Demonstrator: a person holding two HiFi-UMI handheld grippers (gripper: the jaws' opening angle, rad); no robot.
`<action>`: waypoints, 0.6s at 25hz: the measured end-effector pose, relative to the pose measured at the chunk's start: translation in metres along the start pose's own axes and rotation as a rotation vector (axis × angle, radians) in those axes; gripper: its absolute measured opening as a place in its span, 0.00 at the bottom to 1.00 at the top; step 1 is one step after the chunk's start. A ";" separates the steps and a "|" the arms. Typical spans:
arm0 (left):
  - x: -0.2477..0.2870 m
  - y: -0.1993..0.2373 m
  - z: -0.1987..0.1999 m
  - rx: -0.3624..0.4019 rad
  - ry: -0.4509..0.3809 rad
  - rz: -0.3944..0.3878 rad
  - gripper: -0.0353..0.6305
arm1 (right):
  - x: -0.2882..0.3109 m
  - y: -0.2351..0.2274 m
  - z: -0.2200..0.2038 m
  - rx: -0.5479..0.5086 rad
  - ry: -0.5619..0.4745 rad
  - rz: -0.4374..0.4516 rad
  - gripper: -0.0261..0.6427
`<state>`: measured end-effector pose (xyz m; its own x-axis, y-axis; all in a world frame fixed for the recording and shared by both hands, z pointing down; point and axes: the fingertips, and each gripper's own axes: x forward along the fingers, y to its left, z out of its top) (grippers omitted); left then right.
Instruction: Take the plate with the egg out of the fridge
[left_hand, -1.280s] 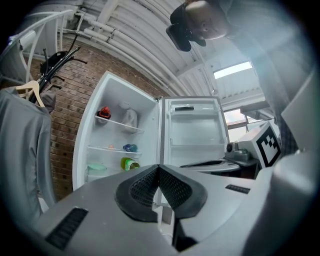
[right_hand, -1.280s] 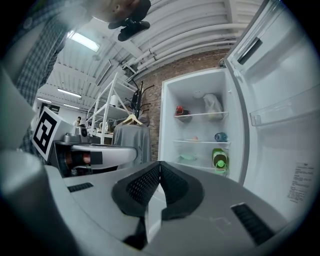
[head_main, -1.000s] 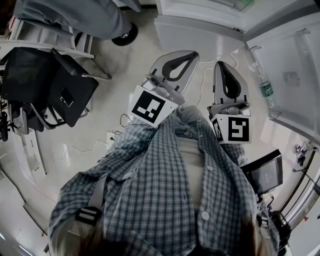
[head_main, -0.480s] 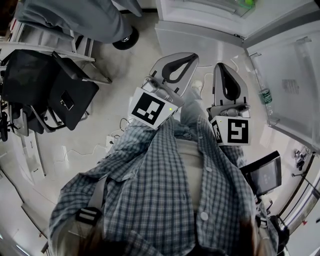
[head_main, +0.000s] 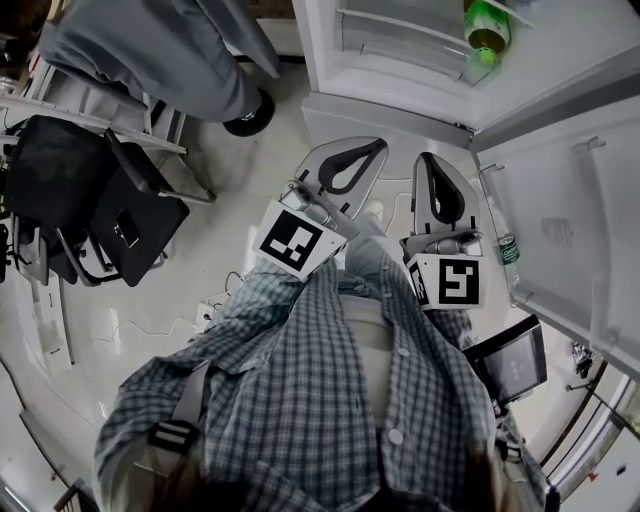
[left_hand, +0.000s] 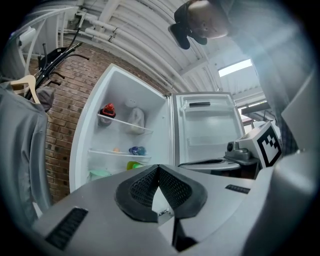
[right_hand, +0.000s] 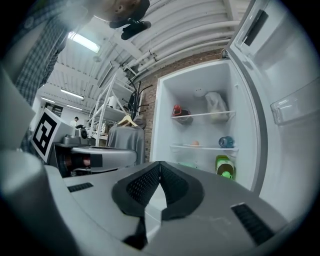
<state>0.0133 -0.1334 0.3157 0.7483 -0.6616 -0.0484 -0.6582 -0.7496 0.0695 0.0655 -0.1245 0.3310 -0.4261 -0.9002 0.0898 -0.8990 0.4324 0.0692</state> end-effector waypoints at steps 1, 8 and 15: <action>0.006 0.004 0.002 0.002 -0.005 0.003 0.06 | 0.006 -0.005 0.002 -0.003 -0.003 0.005 0.05; 0.054 0.025 0.007 0.019 -0.019 0.024 0.06 | 0.045 -0.041 0.011 -0.033 -0.029 0.043 0.05; 0.105 0.040 0.009 0.028 -0.023 0.028 0.06 | 0.078 -0.078 0.014 -0.053 -0.041 0.062 0.05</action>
<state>0.0647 -0.2333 0.3040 0.7276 -0.6824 -0.0701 -0.6813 -0.7308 0.0434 0.1009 -0.2287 0.3183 -0.4852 -0.8727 0.0546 -0.8649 0.4882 0.1169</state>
